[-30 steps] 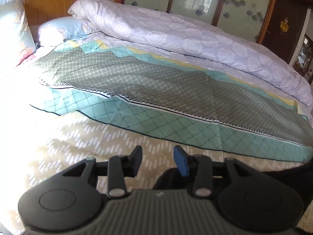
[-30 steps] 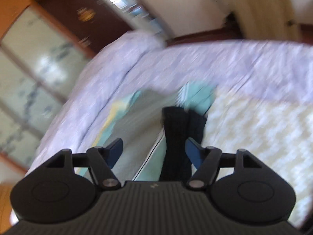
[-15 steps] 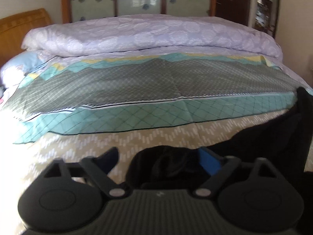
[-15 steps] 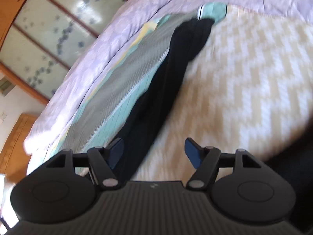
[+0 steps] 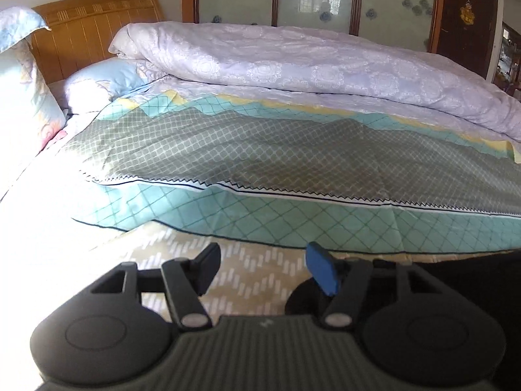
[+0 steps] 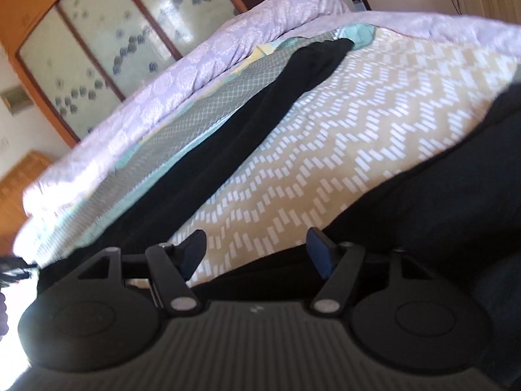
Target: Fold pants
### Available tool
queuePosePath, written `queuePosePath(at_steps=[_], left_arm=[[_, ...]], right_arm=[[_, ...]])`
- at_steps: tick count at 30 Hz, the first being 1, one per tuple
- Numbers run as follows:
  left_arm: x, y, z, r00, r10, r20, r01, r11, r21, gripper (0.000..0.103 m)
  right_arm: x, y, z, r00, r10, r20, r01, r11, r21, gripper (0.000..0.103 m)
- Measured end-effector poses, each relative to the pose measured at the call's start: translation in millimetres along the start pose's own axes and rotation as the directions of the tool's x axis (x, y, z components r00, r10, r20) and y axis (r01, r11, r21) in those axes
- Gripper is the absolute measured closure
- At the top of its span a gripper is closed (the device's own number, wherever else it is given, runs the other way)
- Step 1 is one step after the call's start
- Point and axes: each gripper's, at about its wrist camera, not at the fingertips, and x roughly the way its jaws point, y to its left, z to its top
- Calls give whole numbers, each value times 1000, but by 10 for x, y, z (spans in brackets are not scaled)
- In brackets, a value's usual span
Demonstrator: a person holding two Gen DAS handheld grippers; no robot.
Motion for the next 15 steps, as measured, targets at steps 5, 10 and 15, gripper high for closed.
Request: queuePosePath(at_steps=[5, 10, 15], left_arm=[[-718, 478, -516, 994, -76, -74, 73, 996, -52, 16], [-1230, 807, -1209, 956, -243, -164, 209, 957, -202, 5], [-1429, 905, -1680, 911, -367, -186, 281, 886, -369, 5]], right_arm=[[-236, 18, -26, 998, 64, -2, -64, 996, 55, 33], [-525, 245, -182, 997, 82, -12, -82, 996, -46, 33], [-879, 115, -239, 999, 45, 27, -44, 999, -12, 33]])
